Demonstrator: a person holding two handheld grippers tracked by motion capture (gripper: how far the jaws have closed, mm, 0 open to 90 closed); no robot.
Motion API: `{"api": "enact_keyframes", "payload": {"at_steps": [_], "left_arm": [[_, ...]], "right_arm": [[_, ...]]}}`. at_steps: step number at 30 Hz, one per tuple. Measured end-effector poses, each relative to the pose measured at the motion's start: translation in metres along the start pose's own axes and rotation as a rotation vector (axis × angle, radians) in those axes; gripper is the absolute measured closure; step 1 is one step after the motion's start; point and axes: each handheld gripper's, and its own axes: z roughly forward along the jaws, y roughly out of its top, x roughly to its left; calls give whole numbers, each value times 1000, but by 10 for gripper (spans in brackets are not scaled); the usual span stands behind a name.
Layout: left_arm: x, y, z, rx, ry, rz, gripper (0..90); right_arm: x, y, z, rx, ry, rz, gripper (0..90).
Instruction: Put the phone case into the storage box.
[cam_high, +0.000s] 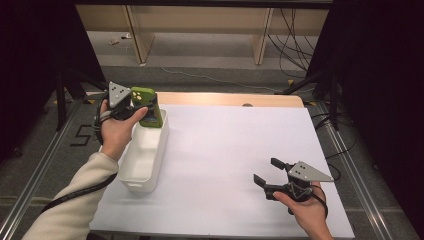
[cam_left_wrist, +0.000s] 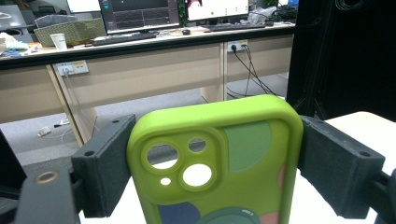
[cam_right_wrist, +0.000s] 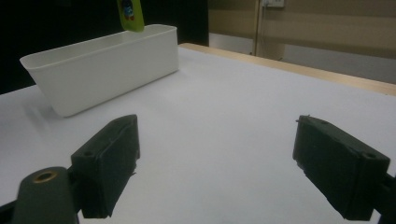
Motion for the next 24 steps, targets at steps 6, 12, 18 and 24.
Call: {"api": "enact_keyframes", "payload": {"at_steps": [6, 12, 18, 24], "left_arm": [[2, 0, 3, 1, 3, 1, 155], [3, 0, 6, 4, 1, 6, 155], [5, -1, 9, 7, 3, 7, 155], [6, -2, 12, 10, 6, 6, 155]], "right_arm": [[0, 0, 0, -1, -1, 0, 159], [0, 0, 0, -1, -1, 0, 159], [0, 0, 0, -3, -1, 1, 158], [-1, 0, 0, -4, -1, 0, 158]]}}
